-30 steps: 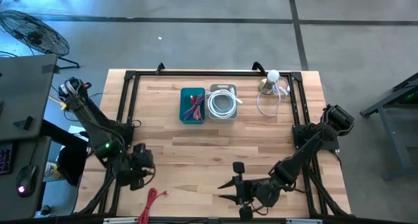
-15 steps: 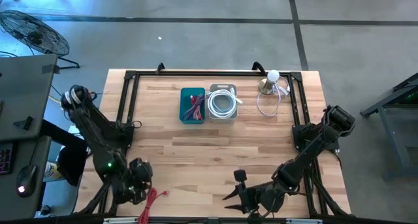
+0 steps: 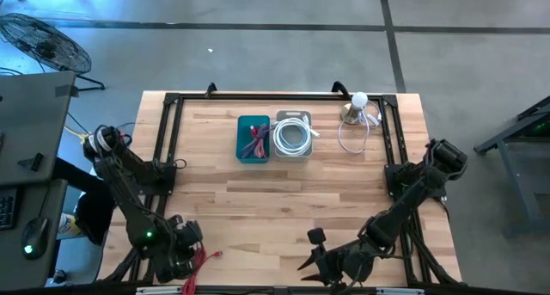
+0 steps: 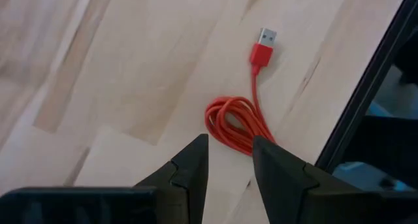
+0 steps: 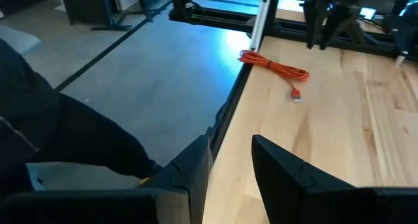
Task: Pick & Place USB Port
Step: Put the red charger cable into the blue bin
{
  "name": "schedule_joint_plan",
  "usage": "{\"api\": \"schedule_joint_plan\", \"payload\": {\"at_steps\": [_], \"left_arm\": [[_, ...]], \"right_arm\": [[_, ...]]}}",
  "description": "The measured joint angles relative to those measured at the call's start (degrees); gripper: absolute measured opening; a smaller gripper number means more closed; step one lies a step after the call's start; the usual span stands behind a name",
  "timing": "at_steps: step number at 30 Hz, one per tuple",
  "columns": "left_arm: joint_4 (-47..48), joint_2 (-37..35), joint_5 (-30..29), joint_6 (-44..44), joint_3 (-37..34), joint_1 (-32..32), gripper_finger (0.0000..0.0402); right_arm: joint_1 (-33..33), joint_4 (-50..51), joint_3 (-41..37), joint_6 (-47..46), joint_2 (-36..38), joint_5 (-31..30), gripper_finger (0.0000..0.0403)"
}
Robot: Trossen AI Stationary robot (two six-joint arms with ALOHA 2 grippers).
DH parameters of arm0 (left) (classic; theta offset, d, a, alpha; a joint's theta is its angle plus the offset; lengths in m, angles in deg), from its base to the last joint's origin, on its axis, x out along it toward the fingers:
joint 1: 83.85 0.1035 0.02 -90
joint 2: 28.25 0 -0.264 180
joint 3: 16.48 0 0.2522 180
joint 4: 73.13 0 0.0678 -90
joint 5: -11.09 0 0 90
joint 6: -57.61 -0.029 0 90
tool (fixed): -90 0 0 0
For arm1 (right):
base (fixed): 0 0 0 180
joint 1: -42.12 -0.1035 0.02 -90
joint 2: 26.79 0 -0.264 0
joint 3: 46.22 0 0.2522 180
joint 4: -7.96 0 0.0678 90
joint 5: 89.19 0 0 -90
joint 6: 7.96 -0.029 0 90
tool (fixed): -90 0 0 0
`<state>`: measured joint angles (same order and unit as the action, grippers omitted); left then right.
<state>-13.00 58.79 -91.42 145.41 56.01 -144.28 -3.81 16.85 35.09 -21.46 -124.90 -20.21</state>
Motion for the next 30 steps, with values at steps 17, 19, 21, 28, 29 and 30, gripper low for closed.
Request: {"api": "schedule_joint_plan", "payload": {"at_steps": [17, 19, 21, 28, 29, 30], "left_arm": [[-0.8, 4.9, 4.6, -2.0, 2.5, 0.0, 0.0117], [-1.5, 5.0, 4.4, -2.0, 2.5, 0.0, 0.0117], [-3.6, 5.0, 4.2, -2.0, 2.5, 0.0, 0.0117], [-7.0, 5.0, 4.0, -3.5, 2.5, 0.0, 0.0117], [-7.0, 5.2, 4.0, -3.5, 2.5, 0.0, 0.0117], [-7.1, 5.6, 4.1, -3.5, 2.5, 0.0, 0.0117]], "right_arm": [[-2.6, 0.0, 0.0, -1.0, 0.0, -1.7, 0.0110], [-2.6, -0.1, 0.0, -1.0, 0.0, -2.2, 0.0110], [-2.6, -0.1, 0.0, -1.0, 0.0, -2.4, 0.0110], [-2.6, -0.4, 0.0, -1.0, 0.0, -2.6, 0.0110], [-2.6, -0.5, 0.0, -1.0, 0.0, -2.6, 0.0110], [-2.6, -0.5, 0.0, -1.0, 0.0, -2.6, 0.0110]]}}
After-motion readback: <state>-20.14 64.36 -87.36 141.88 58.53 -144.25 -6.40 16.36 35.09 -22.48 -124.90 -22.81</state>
